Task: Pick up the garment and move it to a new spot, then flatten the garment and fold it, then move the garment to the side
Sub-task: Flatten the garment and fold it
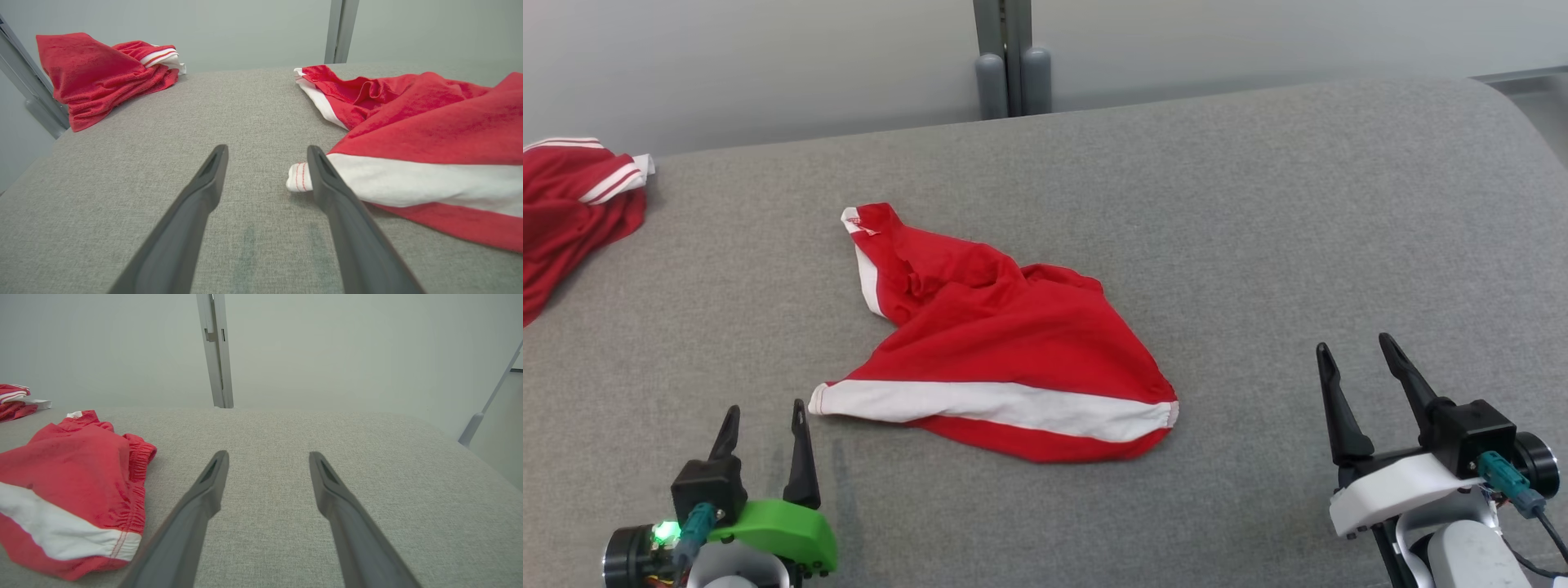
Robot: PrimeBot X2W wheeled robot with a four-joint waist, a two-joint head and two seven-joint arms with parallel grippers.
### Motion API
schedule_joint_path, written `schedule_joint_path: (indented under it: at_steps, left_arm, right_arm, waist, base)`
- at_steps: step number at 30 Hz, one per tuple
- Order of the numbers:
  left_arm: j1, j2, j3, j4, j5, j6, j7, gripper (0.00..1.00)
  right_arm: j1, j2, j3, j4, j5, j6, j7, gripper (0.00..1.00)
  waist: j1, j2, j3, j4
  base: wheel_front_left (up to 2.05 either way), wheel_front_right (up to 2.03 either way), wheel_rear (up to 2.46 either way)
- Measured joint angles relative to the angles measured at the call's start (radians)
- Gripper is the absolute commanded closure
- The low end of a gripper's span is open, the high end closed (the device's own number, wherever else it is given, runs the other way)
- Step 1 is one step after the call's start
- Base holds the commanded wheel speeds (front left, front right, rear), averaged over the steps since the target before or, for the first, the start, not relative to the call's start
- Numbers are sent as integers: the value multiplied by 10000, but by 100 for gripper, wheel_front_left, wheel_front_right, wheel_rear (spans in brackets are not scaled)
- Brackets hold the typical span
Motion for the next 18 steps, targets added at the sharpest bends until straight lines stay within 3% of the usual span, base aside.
schedule_joint_path:
  at_steps: [6, 18]
  left_arm:
    - [419, -316, 522, -947, -257, -474, 0, 0]
    - [1444, -644, -13, -2155, -798, -915, 0, 0]
  right_arm:
    - [97, 0, -121, -23, -42, 0, 0, 0]
    - [444, 2, 58, -117, -44, 0, 0, 0]
  waist:
    - [0, 0, -207, 92]
    - [0, 0, -827, 246]
  base:
    - [0, 0, 0]
    - [0, 0, 0]
